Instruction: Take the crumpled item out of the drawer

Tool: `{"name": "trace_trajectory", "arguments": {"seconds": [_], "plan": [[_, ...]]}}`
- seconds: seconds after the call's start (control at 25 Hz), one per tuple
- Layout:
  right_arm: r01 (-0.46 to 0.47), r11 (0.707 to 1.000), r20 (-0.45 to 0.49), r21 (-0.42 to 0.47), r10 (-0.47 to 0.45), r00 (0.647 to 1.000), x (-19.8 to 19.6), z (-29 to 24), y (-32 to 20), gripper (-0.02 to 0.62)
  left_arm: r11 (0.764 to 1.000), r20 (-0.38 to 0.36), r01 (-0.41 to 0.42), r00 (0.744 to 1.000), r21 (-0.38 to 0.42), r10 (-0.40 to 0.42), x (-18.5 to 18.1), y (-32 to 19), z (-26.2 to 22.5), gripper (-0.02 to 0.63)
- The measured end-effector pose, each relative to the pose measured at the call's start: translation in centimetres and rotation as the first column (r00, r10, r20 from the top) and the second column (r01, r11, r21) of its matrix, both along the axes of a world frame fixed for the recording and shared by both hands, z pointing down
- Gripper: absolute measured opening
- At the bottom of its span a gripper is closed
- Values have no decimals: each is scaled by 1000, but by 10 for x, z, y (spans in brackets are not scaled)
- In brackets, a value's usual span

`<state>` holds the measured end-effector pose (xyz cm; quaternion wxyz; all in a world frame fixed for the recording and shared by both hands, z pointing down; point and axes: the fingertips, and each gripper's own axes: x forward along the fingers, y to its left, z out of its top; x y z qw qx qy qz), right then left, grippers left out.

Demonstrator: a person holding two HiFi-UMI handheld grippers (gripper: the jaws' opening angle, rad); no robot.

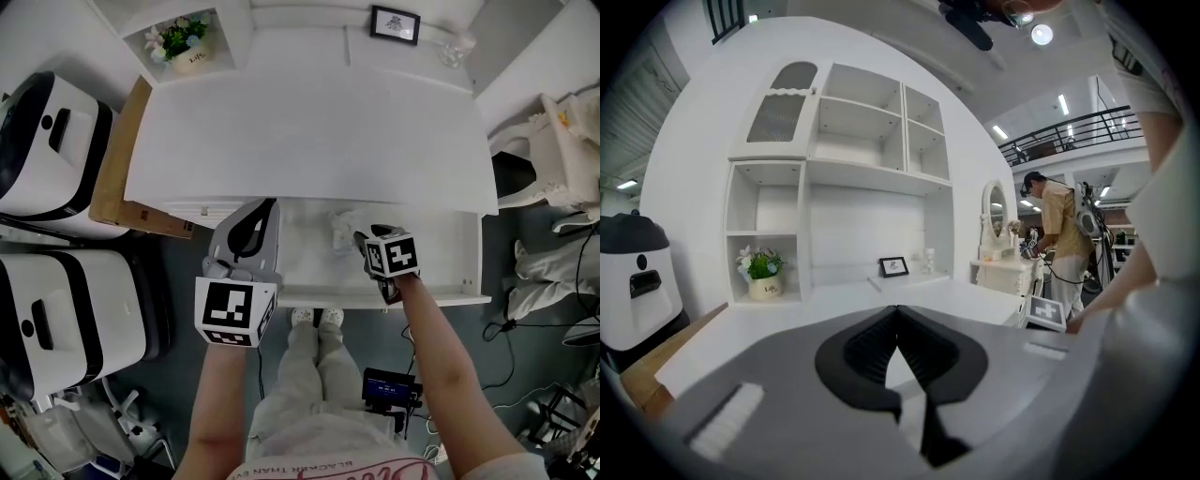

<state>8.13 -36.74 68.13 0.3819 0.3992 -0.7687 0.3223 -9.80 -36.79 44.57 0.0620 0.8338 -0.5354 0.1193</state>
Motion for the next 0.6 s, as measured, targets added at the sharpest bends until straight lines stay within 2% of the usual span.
{"name": "trace_trajectory", "arguments": {"seconds": [0.36,0.6], "plan": [[-39,993,23,-110,42,999,-4,43,-9,163,999,15,11,1000,-44,-10,-6,2,21,11],[-36,991,-3,-132,36,999,-6,58,-6,138,998,29,25,999,-66,-23,-17,7,31,11]]}}
